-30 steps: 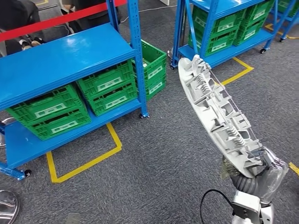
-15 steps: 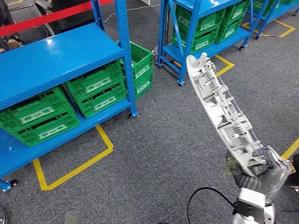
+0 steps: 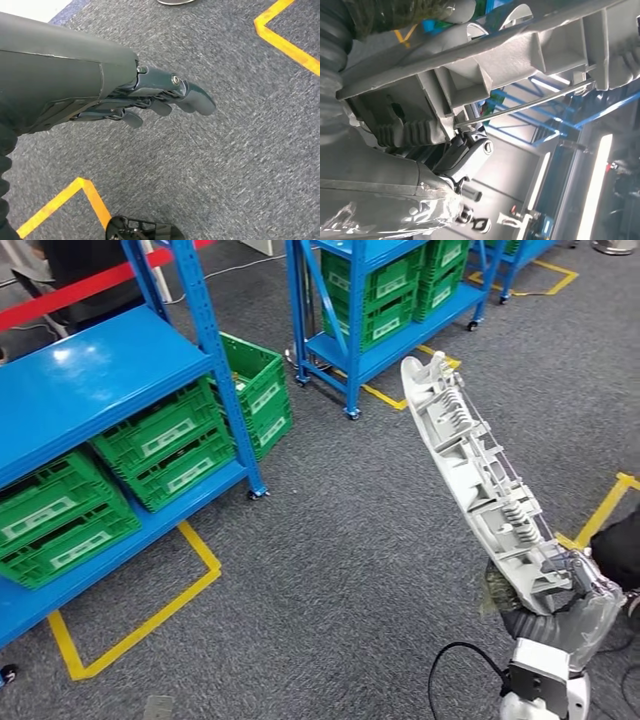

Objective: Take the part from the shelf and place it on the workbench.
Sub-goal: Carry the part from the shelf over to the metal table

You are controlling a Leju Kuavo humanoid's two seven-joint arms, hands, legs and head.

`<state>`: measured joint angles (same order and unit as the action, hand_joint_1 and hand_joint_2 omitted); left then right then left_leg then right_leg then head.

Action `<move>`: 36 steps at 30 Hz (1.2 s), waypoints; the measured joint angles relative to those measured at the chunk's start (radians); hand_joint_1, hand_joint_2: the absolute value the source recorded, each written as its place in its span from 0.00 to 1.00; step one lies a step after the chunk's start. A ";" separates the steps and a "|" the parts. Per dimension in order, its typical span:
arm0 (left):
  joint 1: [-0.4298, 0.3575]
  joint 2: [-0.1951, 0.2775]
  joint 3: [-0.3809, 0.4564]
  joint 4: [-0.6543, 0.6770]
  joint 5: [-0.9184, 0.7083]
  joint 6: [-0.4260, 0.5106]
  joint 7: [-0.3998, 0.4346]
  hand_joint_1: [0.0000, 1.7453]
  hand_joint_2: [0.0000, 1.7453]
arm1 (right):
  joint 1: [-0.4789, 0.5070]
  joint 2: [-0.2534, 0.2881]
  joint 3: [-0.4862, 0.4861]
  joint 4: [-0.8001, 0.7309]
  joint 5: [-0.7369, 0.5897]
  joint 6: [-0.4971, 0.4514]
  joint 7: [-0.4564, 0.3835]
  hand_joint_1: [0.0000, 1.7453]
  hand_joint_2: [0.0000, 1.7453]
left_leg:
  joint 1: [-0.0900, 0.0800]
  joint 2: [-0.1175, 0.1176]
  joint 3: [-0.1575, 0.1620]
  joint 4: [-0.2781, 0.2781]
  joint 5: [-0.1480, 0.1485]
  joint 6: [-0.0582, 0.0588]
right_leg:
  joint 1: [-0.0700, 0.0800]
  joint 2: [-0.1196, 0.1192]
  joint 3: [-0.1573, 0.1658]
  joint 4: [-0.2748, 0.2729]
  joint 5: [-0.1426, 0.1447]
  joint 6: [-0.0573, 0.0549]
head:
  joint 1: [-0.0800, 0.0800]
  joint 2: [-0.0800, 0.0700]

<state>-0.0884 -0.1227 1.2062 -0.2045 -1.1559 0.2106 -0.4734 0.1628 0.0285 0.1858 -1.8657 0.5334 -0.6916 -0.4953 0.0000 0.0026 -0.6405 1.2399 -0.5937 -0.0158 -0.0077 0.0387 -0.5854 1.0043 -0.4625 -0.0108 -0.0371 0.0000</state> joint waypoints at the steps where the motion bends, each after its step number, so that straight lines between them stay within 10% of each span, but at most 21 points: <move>1: 0.000 0.001 0.000 0.000 0.000 0.000 0.000 0.00 1.00 | 0.000 0.000 0.000 0.000 -0.001 0.000 0.001 1.00 1.00 | 0.000 -0.011 0.031 -0.066 0.042 0.004 | 0.000 0.010 0.000 0.000 0.001 0.001 | 0.000 0.000; 5: -0.002 0.005 0.000 0.000 0.000 0.000 0.000 0.00 1.00 | -0.002 0.000 0.000 0.001 -0.004 0.000 0.005 1.00 1.00 | 0.001 -0.063 0.105 -0.238 0.098 0.021 | 0.001 0.044 -0.013 0.006 0.009 0.017 | 0.001 0.000; 8: -0.004 0.001 0.000 0.000 0.001 0.000 0.000 0.00 1.00 | 0.000 0.000 -0.001 0.002 -0.007 0.000 0.008 1.00 1.00 | 0.004 -0.036 0.107 -0.254 0.105 0.033 | -0.001 0.039 -0.033 0.017 0.004 0.034 | 0.003 0.000; 12: -0.002 0.001 0.000 0.000 0.004 0.000 0.000 0.00 1.00 | -0.004 0.000 0.000 0.006 -0.010 0.001 0.007 1.00 1.00 | 0.004 0.008 0.108 -0.260 0.110 0.044 | -0.003 -0.027 -0.136 0.239 -0.108 0.049 | 0.011 0.000; 14: -0.001 0.001 0.000 0.000 0.005 0.000 0.000 0.00 1.00 | -0.003 0.000 -0.001 0.010 -0.011 0.001 0.008 1.00 1.00 | 0.003 0.029 0.108 -0.259 0.109 0.043 | -0.005 -0.033 -0.156 0.288 -0.112 0.053 | 0.011 0.000; 17: -0.003 0.000 0.000 0.000 0.005 0.000 0.000 0.00 1.00 | -0.005 0.000 -0.001 0.012 -0.011 0.001 0.008 1.00 1.00 | 0.001 0.056 0.114 -0.257 0.103 0.034 | -0.002 -0.071 -0.055 0.107 -0.030 0.050 | 0.012 0.000; 20: -0.004 0.001 0.000 0.000 0.005 0.000 0.000 0.00 1.00 | -0.005 0.000 -0.001 0.013 -0.011 0.001 0.008 1.00 1.00 | -0.010 0.076 0.117 -0.252 0.096 0.023 | 0.004 -0.097 0.001 0.008 -0.012 0.034 | 0.009 0.000; 24: -0.005 0.002 0.000 0.000 0.007 0.000 0.000 0.00 1.00 | -0.005 -0.001 -0.002 0.014 -0.011 0.001 0.008 1.00 1.00 | -0.004 0.059 0.104 -0.215 0.061 0.007 | 0.000 -0.059 -0.004 0.006 -0.004 0.011 | 0.006 0.000; 27: -0.002 0.001 0.000 0.000 0.007 0.000 0.000 0.00 1.00 | -0.006 -0.001 -0.002 0.014 -0.011 0.001 0.008 1.00 1.00 | -0.001 0.009 0.025 -0.036 -0.034 0.001 | 0.001 -0.031 -0.006 0.006 -0.001 0.001 | 0.001 0.000; 29: 0.001 0.000 0.000 0.000 0.008 0.000 0.000 0.00 1.00 | -0.005 -0.001 -0.003 0.016 -0.011 0.001 0.008 1.00 1.00 | -0.001 0.006 -0.013 0.037 -0.044 0.005 | 0.005 -0.008 -0.007 0.006 0.000 -0.001 | 0.001 0.000; 33: 0.001 0.004 0.000 0.000 0.012 0.001 0.000 0.00 1.00 | -0.006 -0.001 -0.003 0.017 -0.011 0.001 0.008 1.00 1.00 | -0.003 -0.046 0.067 -0.161 0.088 0.029 | 0.009 0.038 -0.007 0.008 0.003 0.001 | 0.002 0.000; 36: -0.001 0.006 0.000 0.000 0.013 0.001 0.000 0.00 1.00 | -0.007 -0.001 -0.003 0.019 -0.012 0.001 0.008 1.00 1.00 | -0.005 -0.068 0.095 -0.234 0.101 0.038 | 0.004 0.066 -0.020 0.009 0.011 0.015 | -0.001 0.000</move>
<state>-0.0890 -0.1166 1.2064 -0.2045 -1.1429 0.2116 -0.4735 0.1563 0.0279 0.1830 -1.8472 0.5210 -0.6909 -0.4872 -0.0048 -0.0656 -0.5453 1.0061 -0.4923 0.0225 -0.0034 0.1048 -0.6055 1.0135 -0.4512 0.0044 -0.0379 0.0000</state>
